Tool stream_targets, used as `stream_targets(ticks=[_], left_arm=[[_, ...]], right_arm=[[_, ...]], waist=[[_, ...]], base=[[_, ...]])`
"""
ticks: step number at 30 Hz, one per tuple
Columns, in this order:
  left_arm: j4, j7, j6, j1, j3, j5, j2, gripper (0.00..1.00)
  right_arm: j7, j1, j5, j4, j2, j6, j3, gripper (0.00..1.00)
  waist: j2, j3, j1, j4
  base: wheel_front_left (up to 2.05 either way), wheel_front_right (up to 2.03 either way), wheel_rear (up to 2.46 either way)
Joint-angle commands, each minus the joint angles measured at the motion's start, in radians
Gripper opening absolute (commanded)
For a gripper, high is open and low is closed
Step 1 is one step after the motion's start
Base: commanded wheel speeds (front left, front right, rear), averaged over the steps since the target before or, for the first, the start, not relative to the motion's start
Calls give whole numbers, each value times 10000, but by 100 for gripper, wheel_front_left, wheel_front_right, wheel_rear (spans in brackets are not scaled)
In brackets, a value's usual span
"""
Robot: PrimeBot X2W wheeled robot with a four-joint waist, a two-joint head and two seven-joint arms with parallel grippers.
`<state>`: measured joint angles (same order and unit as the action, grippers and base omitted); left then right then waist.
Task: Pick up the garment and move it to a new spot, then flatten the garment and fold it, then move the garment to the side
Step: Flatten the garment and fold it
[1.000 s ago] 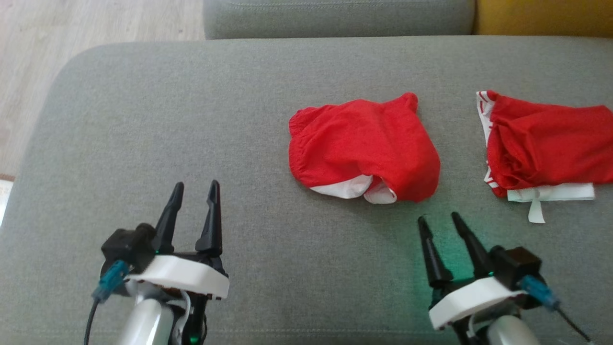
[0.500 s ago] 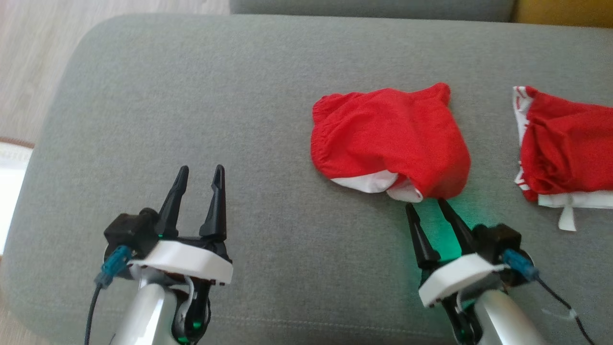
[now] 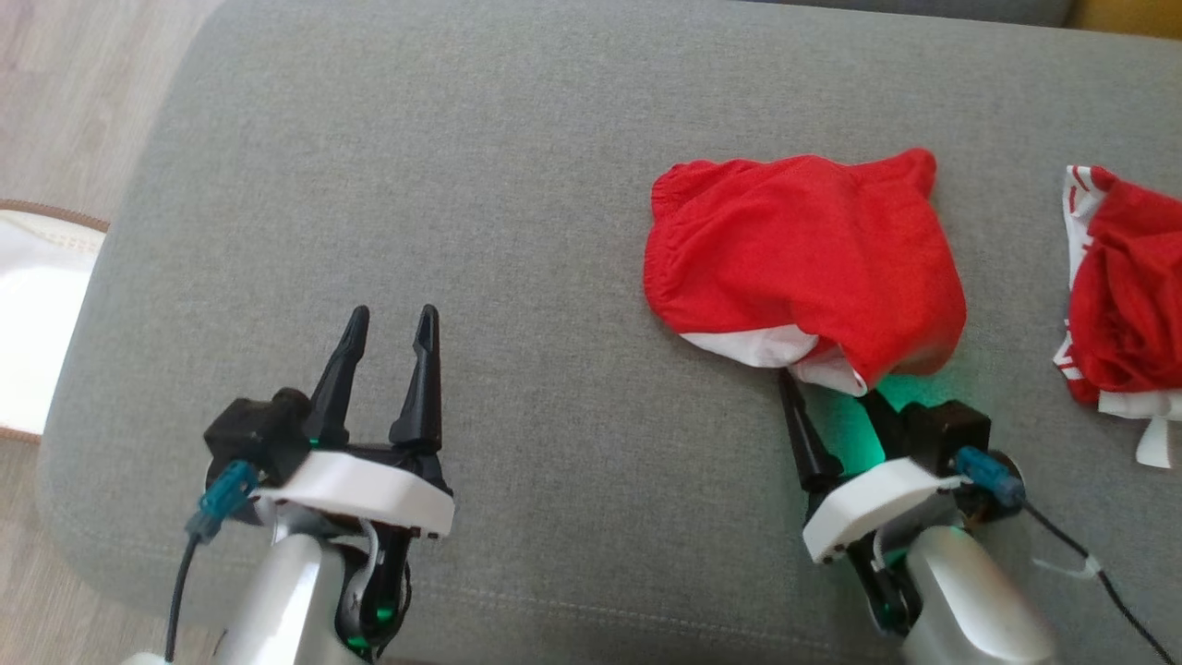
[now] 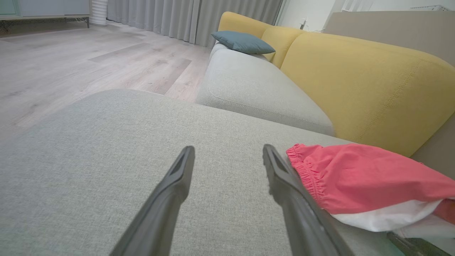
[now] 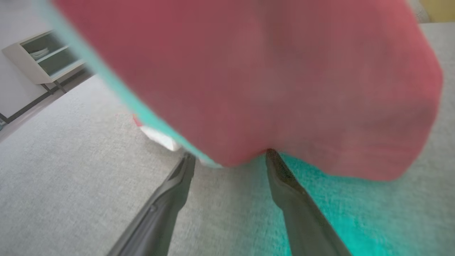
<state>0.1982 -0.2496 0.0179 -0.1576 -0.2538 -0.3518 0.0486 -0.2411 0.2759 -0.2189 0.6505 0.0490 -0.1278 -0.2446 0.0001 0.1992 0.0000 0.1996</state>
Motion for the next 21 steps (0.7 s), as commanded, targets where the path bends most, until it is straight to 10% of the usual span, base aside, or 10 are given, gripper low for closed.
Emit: stream_targets(ticks=[1,13,14,15,21], left_arm=[[-282,-122,9,-443,234,73,20,100],[-282,-122,-116,-429,150,-52,18,100],[-288,-122,-118,-428,144,-53,17,100],[-290,-122,-120,-424,144,-53,17,100],[-248,-122,-128,-328,238,-26,17,100]], right_arm=[[-171,348,8,-207,12,-29,-150,100],[-204,304,-306,-441,12,-29,-62,100],[-204,309,-300,-482,12,-29,-8,80],[-204,315,-269,-520,12,-29,86,10],[-205,206,25,-530,12,-29,408,0]], waist=[[-1,13,0,28],[-1,-49,0,-40],[-1,-48,0,-53],[-1,-53,0,-68],[-1,-234,0,-251]], base=[[0,0,0],[0,0,0],[0,0,0],[0,0,0],[0,0,0]])
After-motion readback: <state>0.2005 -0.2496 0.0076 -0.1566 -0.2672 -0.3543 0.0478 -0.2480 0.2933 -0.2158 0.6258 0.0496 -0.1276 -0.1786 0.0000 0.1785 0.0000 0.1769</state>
